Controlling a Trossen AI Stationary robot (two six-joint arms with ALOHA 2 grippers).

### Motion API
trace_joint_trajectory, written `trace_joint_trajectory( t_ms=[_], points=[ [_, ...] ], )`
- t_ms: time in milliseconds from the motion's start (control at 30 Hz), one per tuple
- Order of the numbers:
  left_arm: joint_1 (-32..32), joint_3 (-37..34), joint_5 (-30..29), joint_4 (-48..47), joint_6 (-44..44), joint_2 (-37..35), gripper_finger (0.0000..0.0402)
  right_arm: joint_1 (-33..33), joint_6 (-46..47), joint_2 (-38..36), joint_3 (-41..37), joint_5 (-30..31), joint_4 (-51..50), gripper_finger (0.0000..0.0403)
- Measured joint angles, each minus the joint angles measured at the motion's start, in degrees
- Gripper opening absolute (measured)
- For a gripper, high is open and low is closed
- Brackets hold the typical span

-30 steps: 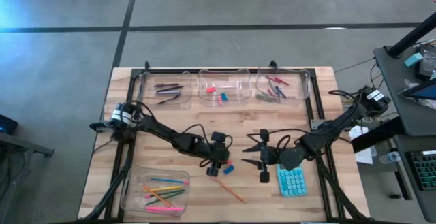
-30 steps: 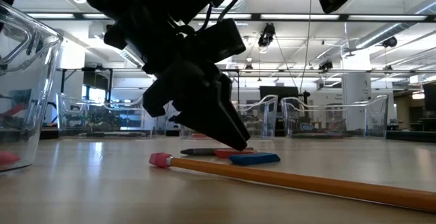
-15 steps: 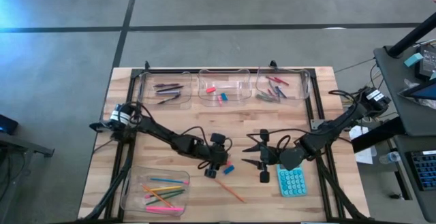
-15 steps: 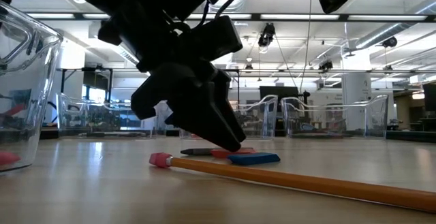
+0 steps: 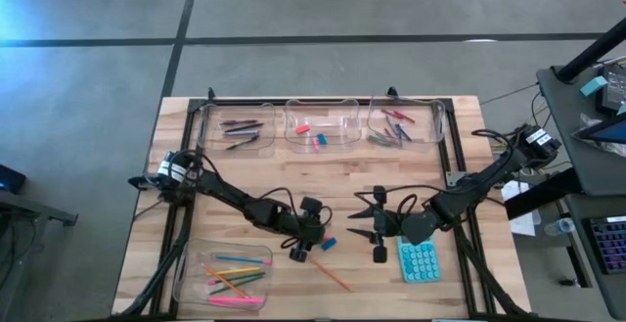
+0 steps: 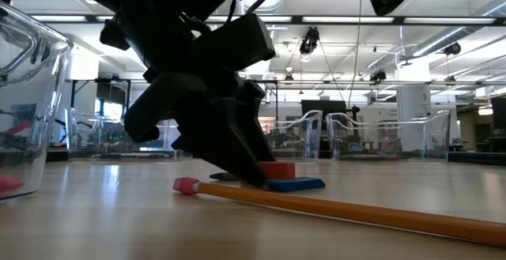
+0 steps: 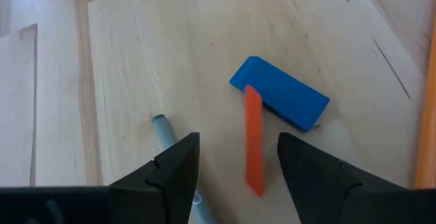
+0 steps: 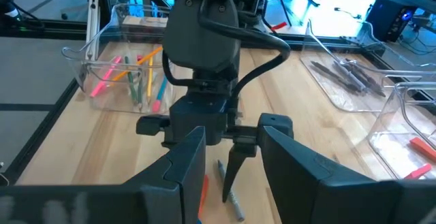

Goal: Sort crayons/erasers/pens/pencils in bins
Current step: Put the orange eraser into the top middle transparent bin

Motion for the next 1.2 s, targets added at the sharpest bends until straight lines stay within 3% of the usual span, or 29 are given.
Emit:
trace_joint_trajectory(
  t_ms=[133, 600, 867, 1200],
  points=[
    [0.0, 0.0, 0.1, 0.0, 0.0, 0.0, 0.0161, 0.0, 0.0, 0.0, 0.0, 0.0, 0.0, 0.0134],
    [0.0, 0.8, 1.4, -1.0, -0.1, 0.0, 0.0012, 0.0, 0.0, 0.0, 0.0, 0.0, 0.0, 0.0134],
    [0.2, 3.1, 0.8, -1.9, -0.1, -1.4, 0.0013, 0.0, 0.0, 0.0, 0.0, 0.0, 0.0, 0.0134],
    [5.2, 1.5, -7.5, -8.8, 3.2, -15.2, 0.0013, 0.1, 0.5, 0.0, 0.0, 0.0, 0.0, 0.0134]
  ],
)
